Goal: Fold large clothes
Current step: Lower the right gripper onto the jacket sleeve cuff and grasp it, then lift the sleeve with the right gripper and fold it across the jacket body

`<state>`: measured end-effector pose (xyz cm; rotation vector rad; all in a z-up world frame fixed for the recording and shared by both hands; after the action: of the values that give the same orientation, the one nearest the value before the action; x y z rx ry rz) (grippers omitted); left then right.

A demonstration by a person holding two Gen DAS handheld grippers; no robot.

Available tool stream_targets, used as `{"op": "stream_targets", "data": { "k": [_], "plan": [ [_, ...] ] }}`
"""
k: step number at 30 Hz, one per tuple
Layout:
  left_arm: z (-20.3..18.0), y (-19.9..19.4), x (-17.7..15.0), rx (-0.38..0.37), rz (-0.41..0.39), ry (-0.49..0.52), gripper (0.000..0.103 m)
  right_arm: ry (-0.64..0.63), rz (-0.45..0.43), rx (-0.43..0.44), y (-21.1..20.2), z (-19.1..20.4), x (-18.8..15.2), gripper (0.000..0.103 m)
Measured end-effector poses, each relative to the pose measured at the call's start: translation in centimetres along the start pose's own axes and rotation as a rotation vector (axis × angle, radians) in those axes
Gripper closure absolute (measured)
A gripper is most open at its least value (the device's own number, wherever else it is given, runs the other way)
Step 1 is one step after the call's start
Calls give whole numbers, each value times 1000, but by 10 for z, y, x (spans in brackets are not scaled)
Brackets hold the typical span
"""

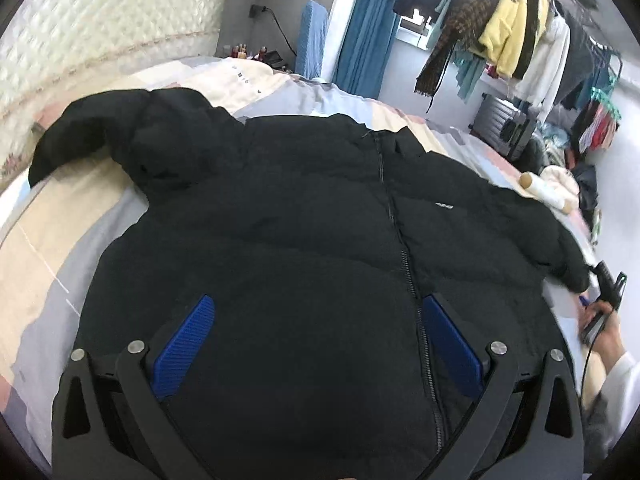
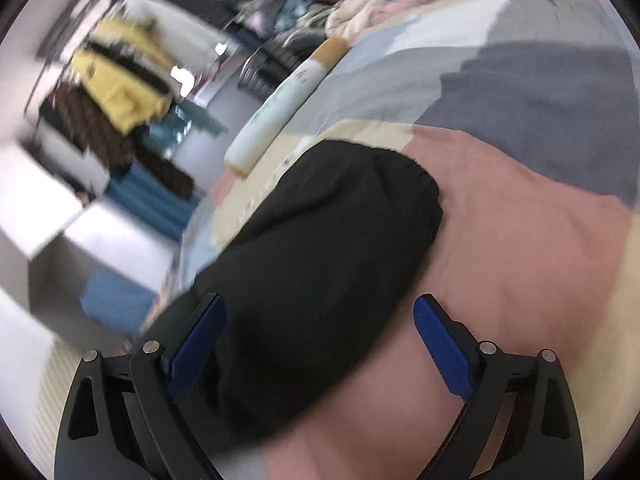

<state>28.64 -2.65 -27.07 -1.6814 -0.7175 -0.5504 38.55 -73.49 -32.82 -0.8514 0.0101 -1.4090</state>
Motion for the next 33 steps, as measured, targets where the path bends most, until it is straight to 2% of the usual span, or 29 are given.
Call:
{"op": "stream_targets", "data": {
  "k": [6, 10, 12, 13, 14, 17, 21, 26, 30, 33],
  "plan": [
    [-10, 13, -1, 18, -9, 45, 0, 0, -78, -3, 26, -1, 25, 10],
    [-13, 25, -3, 31, 4, 59, 0, 1, -126, -47, 33, -11, 40, 19],
    [-14, 32, -4, 33, 20, 67, 0, -24, -106, -42, 41, -6, 42, 23],
    [-14, 34, -5, 35, 29, 70, 0, -52, -88, -13, 41, 0, 41, 35],
    [-13, 36, -7, 41, 36, 69, 0, -77, -82, -8, 41, 5, 41, 63],
    [-13, 40, -11, 49, 54, 76, 0, -130, -73, -50, 36, 16, 42, 86],
    [-13, 30, -10, 49, 35, 85, 0, -168, -94, -93, 15, 30, 49, 94],
    [-18, 14, -4, 42, -5, 117, 0, -197, -174, -121, -40, 56, 76, 97],
    [-16, 0, 2, 25, -36, 119, 0, -228, -211, -126, -80, 82, 91, 98],
    [-12, -12, 6, 26, -43, 118, 0, -260, -222, -93, -109, 115, 97, 98]
  ]
}}
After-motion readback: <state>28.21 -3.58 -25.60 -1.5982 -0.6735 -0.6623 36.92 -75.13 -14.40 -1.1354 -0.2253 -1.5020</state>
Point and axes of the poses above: each gripper's, at about its wrist camera, not at the fingertips, and y roughly the way its jaws point, z to its left, x to its top, the point moved 9 cm from there along y, roughly the way its jaws point, and after that the axes turned 1 degree about y, right-handed, at the moved point
